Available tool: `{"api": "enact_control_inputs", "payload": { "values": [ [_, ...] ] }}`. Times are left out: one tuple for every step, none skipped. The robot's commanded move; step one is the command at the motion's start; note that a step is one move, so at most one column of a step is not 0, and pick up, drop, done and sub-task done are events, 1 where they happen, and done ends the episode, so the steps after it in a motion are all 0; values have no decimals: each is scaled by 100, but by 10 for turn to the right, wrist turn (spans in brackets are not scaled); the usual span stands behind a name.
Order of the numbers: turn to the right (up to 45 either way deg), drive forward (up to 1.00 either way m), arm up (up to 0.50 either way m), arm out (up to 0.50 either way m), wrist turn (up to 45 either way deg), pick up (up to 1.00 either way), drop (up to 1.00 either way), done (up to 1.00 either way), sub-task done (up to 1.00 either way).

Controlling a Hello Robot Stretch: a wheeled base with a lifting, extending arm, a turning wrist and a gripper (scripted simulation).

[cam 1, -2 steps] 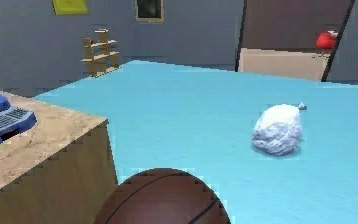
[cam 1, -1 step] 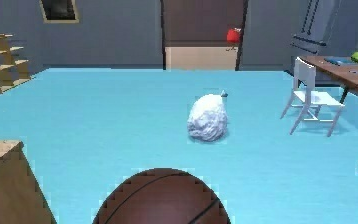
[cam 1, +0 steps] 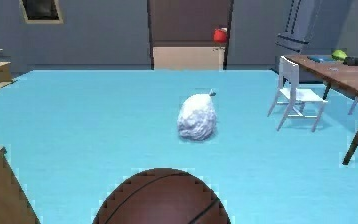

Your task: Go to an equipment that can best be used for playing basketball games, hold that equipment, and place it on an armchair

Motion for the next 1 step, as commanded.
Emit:
{"api": "enact_control_inputs", "payload": {
  "values": [
    [0, 100, 0, 0, 0, 0, 0, 0, 0]
  ]
}}
